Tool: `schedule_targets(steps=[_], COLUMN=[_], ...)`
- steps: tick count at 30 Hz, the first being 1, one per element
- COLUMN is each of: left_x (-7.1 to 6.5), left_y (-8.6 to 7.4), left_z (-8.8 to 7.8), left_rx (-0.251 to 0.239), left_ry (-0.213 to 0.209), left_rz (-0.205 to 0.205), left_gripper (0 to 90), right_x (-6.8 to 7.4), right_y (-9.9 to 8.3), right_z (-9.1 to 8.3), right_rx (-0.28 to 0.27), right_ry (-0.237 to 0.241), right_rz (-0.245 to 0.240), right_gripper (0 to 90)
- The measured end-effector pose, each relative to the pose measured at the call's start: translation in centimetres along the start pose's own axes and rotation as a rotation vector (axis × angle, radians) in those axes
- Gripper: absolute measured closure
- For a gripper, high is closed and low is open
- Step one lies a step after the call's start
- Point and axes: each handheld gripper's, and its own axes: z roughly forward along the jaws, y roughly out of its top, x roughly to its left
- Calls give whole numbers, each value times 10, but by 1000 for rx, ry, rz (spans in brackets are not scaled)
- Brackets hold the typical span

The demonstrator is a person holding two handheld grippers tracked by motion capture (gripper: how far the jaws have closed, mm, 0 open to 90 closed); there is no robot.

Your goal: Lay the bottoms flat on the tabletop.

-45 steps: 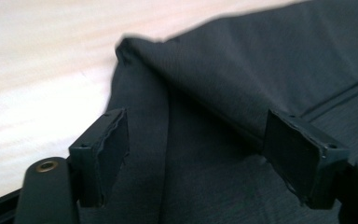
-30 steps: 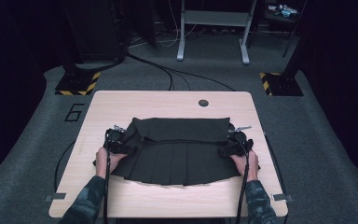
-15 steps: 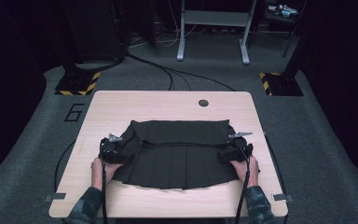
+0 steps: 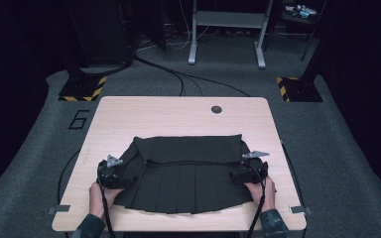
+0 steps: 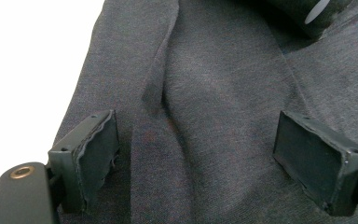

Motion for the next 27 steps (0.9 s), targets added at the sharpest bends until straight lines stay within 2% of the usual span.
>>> schedule_targets(steps=[4, 5, 9, 15, 18, 20, 25, 27], left_x=[-2, -4, -7, -8, -7, -9, -13, -18], left_y=[-8, -11, -17, -23, -21, -18, 0, 9], left_z=[-7, -9, -15, -22, -23, -25, -32, -31], left_rx=[2, -12, -13, 5, 30, 21, 6, -3], left_ry=[-3, 5, 4, -2, -19, -16, -33, -28], left_rz=[3, 0, -1, 2, -9, -11, 14, 15], left_gripper=[137, 137, 137, 137, 104, 90, 69, 43], right_x=[6, 7, 12, 16, 15, 14, 12, 10], right_y=[-8, -10, -18, -23, -22, -20, -13, -8], right_z=[-6, -8, -13, -17, -17, -18, -24, -27], right_rx=[-7, -9, -18, -13, -6, -2, -18, -31], right_ry=[6, 8, 12, 21, 27, 28, 38, 42], right_rz=[-11, -19, -15, -20, -29, -36, -19, -14], right_gripper=[42, 42, 42, 42, 40, 37, 23, 20])
